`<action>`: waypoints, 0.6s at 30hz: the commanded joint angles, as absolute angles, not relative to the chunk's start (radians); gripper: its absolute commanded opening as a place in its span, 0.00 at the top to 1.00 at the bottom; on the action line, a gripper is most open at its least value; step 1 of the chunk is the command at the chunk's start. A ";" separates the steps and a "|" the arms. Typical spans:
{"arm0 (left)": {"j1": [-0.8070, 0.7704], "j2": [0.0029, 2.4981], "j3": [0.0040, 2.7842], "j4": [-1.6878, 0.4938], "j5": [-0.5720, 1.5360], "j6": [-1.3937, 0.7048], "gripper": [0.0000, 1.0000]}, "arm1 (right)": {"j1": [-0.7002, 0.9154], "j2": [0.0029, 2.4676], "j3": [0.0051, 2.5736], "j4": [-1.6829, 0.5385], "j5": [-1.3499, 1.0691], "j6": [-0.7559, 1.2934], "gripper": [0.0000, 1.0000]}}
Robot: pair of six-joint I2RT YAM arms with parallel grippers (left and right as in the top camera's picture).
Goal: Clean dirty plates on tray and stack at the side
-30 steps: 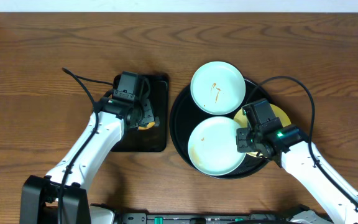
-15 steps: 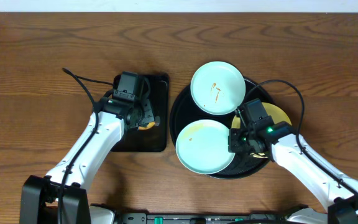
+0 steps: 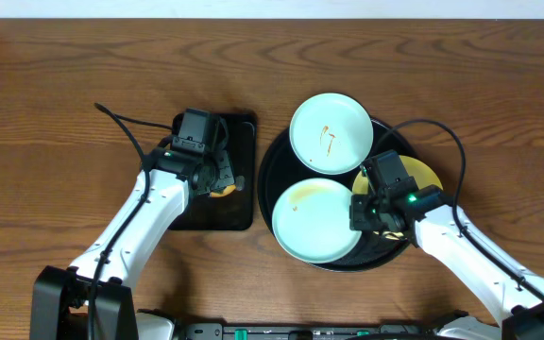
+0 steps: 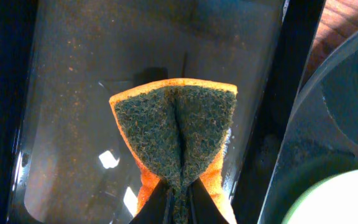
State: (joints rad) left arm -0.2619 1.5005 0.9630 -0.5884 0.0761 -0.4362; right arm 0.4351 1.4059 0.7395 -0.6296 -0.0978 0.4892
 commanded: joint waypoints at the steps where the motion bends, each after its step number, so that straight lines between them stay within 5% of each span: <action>1: -0.257 1.502 0.965 -0.590 0.076 -0.419 0.92 | 0.447 1.387 0.740 -0.667 -0.039 0.481 0.99; 10: -0.257 1.502 0.965 -0.594 0.076 -0.419 0.92 | 0.446 1.387 0.741 -0.452 -0.091 0.481 0.99; 18: -0.257 1.502 0.965 -0.594 0.076 -0.419 0.93 | 0.447 1.387 0.740 -0.659 -0.115 0.481 0.99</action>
State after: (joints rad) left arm -0.2619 1.5005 0.9630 -0.5945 0.0761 -0.4366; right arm 0.4351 1.4025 0.7380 -0.6437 -0.1005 0.4862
